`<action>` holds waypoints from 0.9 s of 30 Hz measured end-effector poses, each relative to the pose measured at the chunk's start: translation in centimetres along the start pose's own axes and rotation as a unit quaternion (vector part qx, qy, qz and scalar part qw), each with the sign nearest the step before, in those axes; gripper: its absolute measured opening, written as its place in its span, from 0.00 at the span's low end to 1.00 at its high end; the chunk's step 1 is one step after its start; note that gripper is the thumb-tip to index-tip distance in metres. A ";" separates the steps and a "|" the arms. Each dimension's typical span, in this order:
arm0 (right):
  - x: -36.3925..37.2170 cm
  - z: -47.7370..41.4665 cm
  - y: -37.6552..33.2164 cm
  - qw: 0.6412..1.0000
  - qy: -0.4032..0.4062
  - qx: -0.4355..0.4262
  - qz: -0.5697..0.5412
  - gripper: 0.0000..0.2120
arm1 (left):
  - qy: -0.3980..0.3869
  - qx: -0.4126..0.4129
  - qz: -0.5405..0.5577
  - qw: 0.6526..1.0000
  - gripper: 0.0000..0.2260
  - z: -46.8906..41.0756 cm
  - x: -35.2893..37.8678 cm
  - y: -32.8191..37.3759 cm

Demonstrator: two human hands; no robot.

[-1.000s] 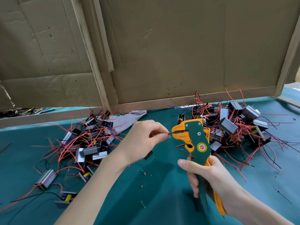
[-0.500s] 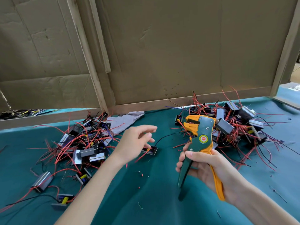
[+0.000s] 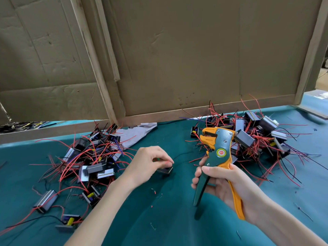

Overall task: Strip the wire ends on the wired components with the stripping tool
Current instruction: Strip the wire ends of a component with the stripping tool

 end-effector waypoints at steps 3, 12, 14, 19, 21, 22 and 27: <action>0.1 0.1 0.5 1.000 -0.015 0.023 0.004 0.16 | 0.023 -0.013 0.137 0.990 0.07 0.1 0.0 0.2; 0.9 0.6 1.9 0.994 -0.065 0.082 -0.011 0.13 | 0.074 -0.010 0.238 0.968 0.14 0.5 -0.9 1.4; 1.0 0.7 1.8 0.994 -0.073 0.076 -0.004 0.14 | 0.077 0.012 0.192 0.978 0.15 0.8 -1.3 2.4; 1.4 1.0 1.4 0.994 -0.088 0.064 0.009 0.12 | 0.061 0.034 0.142 0.987 0.11 1.7 -2.1 4.3; 1.5 1.1 1.3 0.994 -0.093 0.062 0.008 0.13 | 0.079 0.063 0.115 0.988 0.08 2.1 -2.6 5.3; 1.6 1.1 1.3 0.994 -0.096 0.060 0.008 0.13 | 0.089 0.075 0.103 0.988 0.08 2.3 -2.8 5.7; 2.5 1.4 1.1 0.989 -0.142 0.043 0.011 0.14 | 0.079 0.075 0.105 0.988 0.05 2.6 -2.9 6.2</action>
Point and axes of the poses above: each hand's wrist, its own z-axis away from the middle knuckle, its own x-axis out of the palm, y = z × x, the point moved 9 cm from there along -z, towards the middle knuckle, and after that the axes turned 15 degrees about -x, right-handed, at the moved point
